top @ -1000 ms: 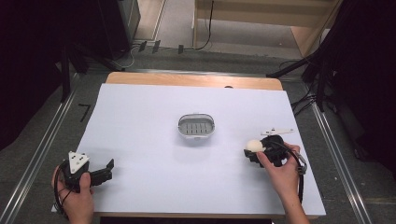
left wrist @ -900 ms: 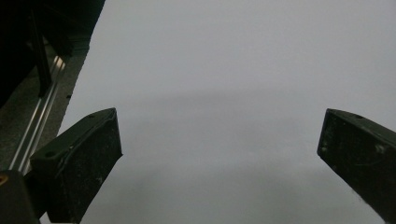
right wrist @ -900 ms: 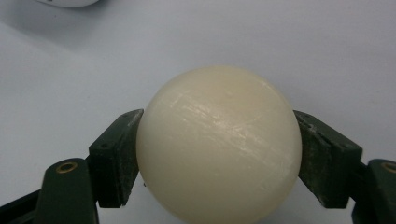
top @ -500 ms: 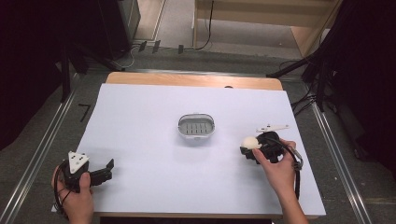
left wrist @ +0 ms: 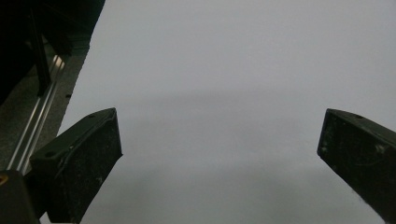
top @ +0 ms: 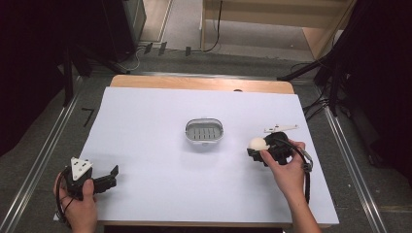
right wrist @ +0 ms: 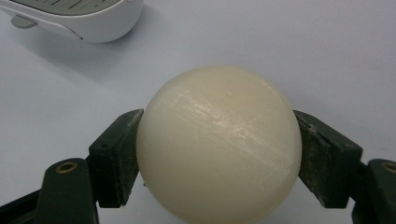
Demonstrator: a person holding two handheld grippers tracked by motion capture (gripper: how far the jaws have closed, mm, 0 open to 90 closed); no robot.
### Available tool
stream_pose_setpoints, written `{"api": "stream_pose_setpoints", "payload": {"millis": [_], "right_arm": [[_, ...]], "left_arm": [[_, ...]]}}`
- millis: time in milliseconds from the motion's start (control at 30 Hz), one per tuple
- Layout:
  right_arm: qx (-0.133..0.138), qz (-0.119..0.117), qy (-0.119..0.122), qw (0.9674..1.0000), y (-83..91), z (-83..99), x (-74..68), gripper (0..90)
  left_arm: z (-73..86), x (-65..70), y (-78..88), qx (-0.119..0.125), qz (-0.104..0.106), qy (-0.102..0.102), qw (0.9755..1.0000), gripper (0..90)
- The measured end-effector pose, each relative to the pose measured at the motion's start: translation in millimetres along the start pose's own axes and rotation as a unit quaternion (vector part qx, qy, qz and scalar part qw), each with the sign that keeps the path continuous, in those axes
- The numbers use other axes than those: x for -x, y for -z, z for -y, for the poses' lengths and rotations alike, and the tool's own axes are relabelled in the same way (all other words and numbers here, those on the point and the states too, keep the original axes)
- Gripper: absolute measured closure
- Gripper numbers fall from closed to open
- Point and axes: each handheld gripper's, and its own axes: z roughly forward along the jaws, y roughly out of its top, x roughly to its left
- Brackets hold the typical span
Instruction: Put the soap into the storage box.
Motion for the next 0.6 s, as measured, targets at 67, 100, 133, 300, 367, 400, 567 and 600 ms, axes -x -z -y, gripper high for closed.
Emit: {"api": "stream_pose_setpoints", "payload": {"millis": [67, 100, 133, 300, 367, 400, 567, 600], "right_arm": [[0.0, 0.0, 0.002, 1.0, -0.6, -1.2, -0.8, 24.3], [0.0, -0.001, 0.002, 1.0, -1.0, -1.7, -1.0, 24.3], [-0.001, -0.001, 0.0, 1.0, -1.3, -2.6, -1.4, 24.3], [-0.001, -0.003, 0.005, 1.0, -0.8, -7.6, -1.4, 24.4], [0.0, -0.002, 0.005, 1.0, -0.3, -10.2, -2.2, 24.4], [0.001, -0.003, 0.005, 1.0, 0.2, -11.4, -2.2, 24.3], [0.004, -0.007, 0.006, 1.0, 1.1, -16.4, -5.3, 24.4], [0.004, -0.008, 0.006, 0.9999, 0.6, -17.0, -6.3, 24.4]], "left_arm": [[-0.1, -0.1, 0.1, -0.001, 0.001, 0.001, 1.0, 0.1], [-0.1, -0.2, 0.1, -0.001, 0.001, 0.0, 1.0, 0.1], [-0.1, -0.2, 0.2, -0.001, 0.001, 0.0, 1.0, 0.1], [-0.1, -0.3, 0.0, -0.001, 0.001, 0.002, 1.0, 0.1], [-0.2, -0.3, 0.0, -0.001, 0.001, 0.001, 1.0, 0.1], [-0.1, -0.3, 0.0, -0.001, 0.001, 0.001, 1.0, 0.1], [-0.2, -0.4, 0.0, -0.002, 0.001, 0.001, 1.0, 0.1], [-0.2, -0.4, 0.0, -0.002, 0.001, 0.001, 1.0, 0.1]]}}
